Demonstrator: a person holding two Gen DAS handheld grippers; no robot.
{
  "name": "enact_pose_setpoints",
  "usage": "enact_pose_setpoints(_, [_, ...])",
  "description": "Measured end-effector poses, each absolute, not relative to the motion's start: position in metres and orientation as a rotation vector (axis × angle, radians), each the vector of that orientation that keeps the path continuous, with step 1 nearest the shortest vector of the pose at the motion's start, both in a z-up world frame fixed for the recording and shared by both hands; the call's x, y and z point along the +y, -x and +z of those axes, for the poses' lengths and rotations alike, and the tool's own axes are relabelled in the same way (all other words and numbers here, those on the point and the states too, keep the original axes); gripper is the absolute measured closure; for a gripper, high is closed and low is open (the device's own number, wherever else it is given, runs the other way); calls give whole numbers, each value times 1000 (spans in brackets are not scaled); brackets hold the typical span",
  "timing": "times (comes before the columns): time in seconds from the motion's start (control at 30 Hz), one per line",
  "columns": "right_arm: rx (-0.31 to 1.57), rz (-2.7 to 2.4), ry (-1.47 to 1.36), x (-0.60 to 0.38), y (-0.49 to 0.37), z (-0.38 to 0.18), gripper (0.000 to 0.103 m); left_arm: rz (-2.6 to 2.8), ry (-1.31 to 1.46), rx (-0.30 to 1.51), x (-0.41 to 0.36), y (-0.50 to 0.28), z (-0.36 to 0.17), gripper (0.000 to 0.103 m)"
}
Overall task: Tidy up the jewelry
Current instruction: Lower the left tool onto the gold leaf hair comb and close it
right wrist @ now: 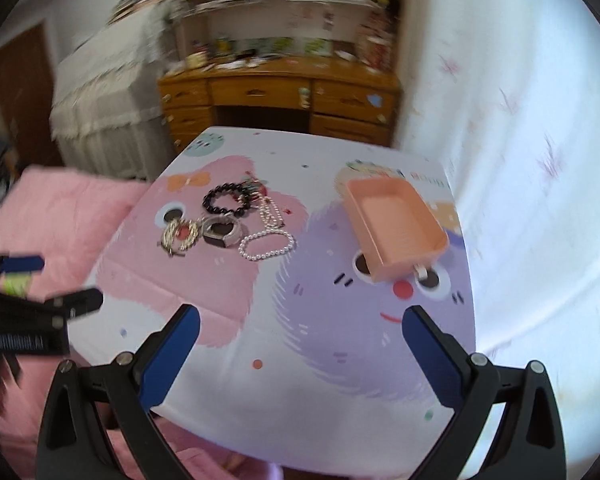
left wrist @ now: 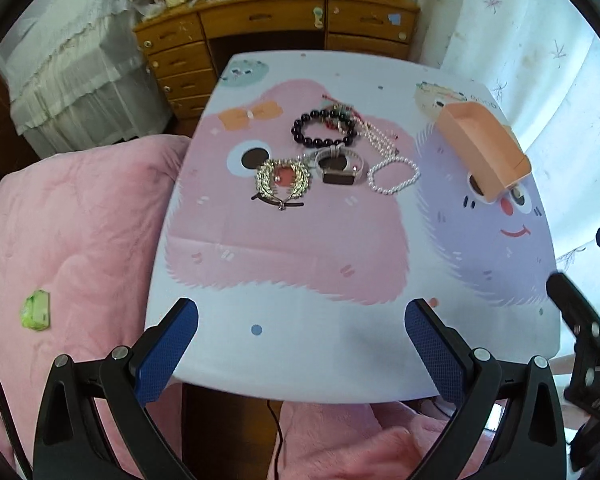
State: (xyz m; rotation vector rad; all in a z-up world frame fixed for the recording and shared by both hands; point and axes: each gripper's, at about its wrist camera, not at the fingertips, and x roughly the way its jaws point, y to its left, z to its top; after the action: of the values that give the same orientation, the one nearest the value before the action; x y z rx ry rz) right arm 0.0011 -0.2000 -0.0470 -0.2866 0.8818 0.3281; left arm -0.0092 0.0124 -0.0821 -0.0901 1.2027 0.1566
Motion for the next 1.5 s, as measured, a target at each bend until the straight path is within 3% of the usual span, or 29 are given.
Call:
enact_pose_setpoints(0.43, [948,589,483,-141,-9,-150,1,6,-64,1204,50,-63,-187,1])
enact_pose_setpoints(0.63, [1031,513,291,-141,-45,-190,1,-70,-67,1154,62,-97,-216,1])
enact_pose_setpoints(0.8, [994,329,160,-145,-84,-201,1,-94,-123,1113,62,-124,-228,1])
enact_pose_setpoints(1.3, [1014,297,198,-137,-157,-224,1,-59,-51,1167,69,-174,-247,1])
enact_pose_setpoints(1.43, [1015,290,173,-135,-168,-224,2,-90,-14,1164,70,-177,-249,5])
enact_pose_setpoints(1.5, [1015,293,150,-135,-172,-223,2,-101,-19,1142,70,-176,-247,15])
